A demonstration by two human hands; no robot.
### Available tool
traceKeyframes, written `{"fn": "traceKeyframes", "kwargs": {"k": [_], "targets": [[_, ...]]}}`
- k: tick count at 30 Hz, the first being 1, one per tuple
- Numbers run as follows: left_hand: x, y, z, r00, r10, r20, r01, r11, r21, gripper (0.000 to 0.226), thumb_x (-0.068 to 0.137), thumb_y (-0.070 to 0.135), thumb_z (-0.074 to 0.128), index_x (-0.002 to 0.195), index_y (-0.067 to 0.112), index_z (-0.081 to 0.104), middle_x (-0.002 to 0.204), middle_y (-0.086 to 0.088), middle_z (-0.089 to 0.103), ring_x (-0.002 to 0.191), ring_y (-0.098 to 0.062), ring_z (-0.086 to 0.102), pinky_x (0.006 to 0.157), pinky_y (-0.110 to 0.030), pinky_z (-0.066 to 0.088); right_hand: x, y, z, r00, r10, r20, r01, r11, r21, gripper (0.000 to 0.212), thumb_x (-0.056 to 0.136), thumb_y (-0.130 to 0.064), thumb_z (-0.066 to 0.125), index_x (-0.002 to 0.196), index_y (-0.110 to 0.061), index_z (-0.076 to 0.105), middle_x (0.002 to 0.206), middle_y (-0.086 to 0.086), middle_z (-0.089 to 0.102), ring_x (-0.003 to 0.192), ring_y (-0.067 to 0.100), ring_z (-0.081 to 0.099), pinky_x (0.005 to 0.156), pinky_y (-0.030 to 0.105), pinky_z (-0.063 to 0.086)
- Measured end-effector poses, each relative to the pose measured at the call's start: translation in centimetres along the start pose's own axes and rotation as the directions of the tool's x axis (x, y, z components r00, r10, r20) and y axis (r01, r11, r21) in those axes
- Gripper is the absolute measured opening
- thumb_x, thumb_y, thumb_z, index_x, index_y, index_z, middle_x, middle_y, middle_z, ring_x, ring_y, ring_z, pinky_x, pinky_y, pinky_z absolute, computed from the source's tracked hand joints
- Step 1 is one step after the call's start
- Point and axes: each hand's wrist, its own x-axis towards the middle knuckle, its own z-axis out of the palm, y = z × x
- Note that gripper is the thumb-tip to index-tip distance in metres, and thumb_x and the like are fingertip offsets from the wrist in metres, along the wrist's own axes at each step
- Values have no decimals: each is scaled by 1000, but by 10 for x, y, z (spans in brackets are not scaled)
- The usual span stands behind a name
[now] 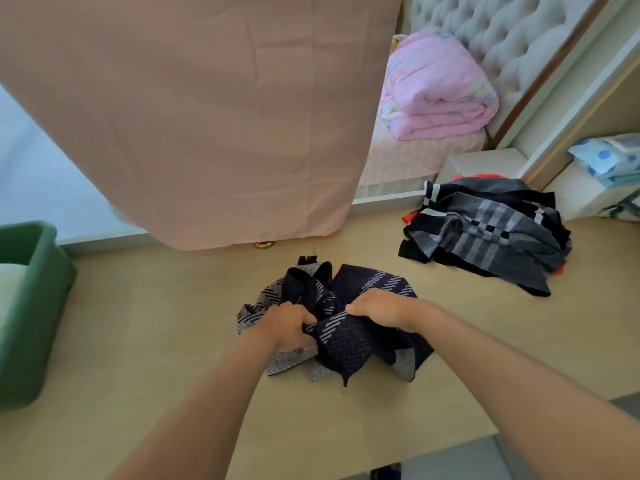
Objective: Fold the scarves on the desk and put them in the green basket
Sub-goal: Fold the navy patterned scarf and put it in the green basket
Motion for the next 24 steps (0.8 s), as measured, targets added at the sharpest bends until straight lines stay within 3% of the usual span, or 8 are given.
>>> {"fn": "traceKeyframes", "kwargs": {"k": [4,8,11,13,17,19,21,24], "targets": [[-3,0,-18,999,-36,-26,31,980,-199,20,96,37,55,91,19,65,88,-5,65,82,-23,61,68,-32,43,-6,-5,-19,997,82,-10,-83,990,-113,39,104,-36,47,78,-8,56,92,4,62,94,27,60,87,35,41],[6,20,-54,911,-38,-410,46,999,9,20,97,38,54,110,29,67,102,-2,54,89,-21,55,72,-33,46,-8,-8,-46,961,73,-266,-125,975,-183,46,102,-44,46,101,-5,70,102,11,69,93,25,61,83,33,45],[23,36,-66,821,-68,-566,26,996,-82,26,97,27,50,117,27,67,112,-6,59,99,-26,58,77,-35,47,-11,-9,-72,883,1,-469,-210,894,-395,44,104,-43,42,70,-22,60,75,-2,58,83,23,56,76,34,46],[34,40,-65,767,-119,-630,25,988,-155,26,97,23,50,116,24,67,114,-6,63,101,-27,60,83,-36,49,-8,-2,-88,824,-11,-566,-249,891,-379,47,104,-42,42,68,-16,58,73,2,58,80,26,58,71,36,47],[45,33,-34,877,-146,-458,49,975,-216,25,92,30,61,116,26,58,113,0,56,106,-21,56,86,-34,46,9,26,-98,760,126,-638,-138,990,31,37,103,-32,48,78,-10,64,73,11,68,64,30,68,56,34,54],[48,25,-12,939,-164,-301,124,981,-146,44,88,44,65,127,28,54,124,-1,49,119,-23,47,98,-38,44,17,38,-84,753,180,-633,-76,979,189,20,101,-22,49,109,-18,67,99,7,72,79,23,71,70,34,59],[51,20,4,946,-206,-251,195,978,-67,64,79,61,66,133,30,50,131,-1,43,126,-25,37,103,-43,41,27,48,-65,790,74,-609,-47,997,61,36,98,-16,52,134,-19,57,126,2,64,111,22,62,96,35,51],[57,21,15,939,-220,-265,247,966,74,69,68,69,69,124,33,52,128,1,39,123,-28,34,102,-45,39,41,57,-29,803,-154,-576,17,971,-236,46,94,-19,60,139,-22,53,137,2,51,128,23,46,107,38,41]]}}
